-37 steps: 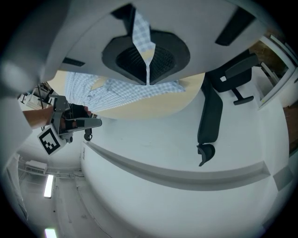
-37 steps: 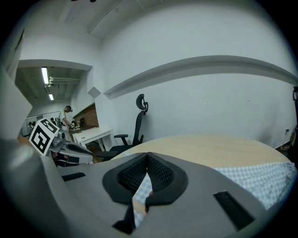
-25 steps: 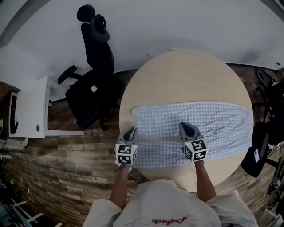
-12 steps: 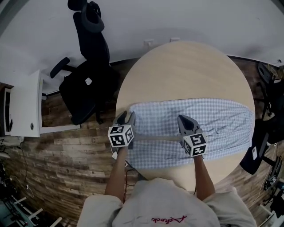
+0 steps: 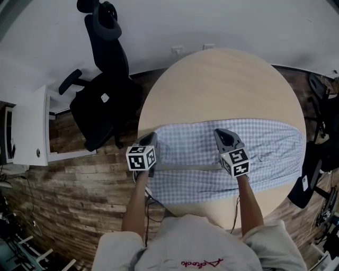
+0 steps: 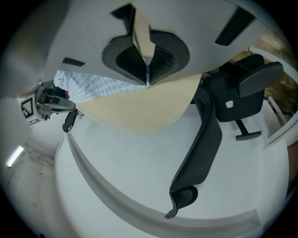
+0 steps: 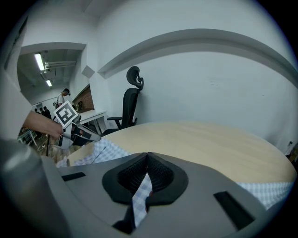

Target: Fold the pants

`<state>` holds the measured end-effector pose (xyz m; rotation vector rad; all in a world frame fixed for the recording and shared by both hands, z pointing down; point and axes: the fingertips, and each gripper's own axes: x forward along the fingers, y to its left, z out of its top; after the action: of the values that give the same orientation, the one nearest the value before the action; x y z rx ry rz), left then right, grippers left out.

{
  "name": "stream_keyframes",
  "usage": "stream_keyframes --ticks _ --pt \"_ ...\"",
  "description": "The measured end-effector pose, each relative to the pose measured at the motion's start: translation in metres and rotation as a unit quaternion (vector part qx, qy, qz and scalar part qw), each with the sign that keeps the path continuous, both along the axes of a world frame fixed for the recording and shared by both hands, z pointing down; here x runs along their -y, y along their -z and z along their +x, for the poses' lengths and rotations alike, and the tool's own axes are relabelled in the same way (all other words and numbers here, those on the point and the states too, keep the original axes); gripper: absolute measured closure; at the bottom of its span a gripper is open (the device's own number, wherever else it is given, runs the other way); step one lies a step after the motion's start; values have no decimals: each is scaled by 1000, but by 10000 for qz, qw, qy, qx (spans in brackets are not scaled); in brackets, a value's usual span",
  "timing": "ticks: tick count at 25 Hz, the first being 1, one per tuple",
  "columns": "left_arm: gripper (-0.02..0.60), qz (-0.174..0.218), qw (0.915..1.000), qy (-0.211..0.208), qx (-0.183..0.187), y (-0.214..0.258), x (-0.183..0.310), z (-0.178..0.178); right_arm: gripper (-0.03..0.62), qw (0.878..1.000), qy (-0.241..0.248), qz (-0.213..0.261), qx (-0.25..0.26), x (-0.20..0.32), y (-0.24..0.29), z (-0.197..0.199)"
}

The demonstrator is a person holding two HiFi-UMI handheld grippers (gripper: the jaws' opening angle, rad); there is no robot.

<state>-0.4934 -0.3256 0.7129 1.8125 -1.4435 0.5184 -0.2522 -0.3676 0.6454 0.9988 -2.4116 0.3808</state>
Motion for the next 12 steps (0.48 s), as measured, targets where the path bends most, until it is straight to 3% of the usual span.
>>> stream_keyframes --ticks 3,6,9,12 --pt "537 -57 9993 -356 73 0 -4 -7 565 9992 301 0 -259 10 -11 4" --pt "537 -48 9941 -1055 239 2 -5 -13 565 9944 767 -66 -721 20 -24 8" --pt "538 -68 9799 -1922 534 3 -1 -16 565 9791 1443 -36 -1431 28 -42 10" --pt "538 -190 9567 -2778 848 0 1 -18 563 9535 2183 -178 -2071 31 -64 9"
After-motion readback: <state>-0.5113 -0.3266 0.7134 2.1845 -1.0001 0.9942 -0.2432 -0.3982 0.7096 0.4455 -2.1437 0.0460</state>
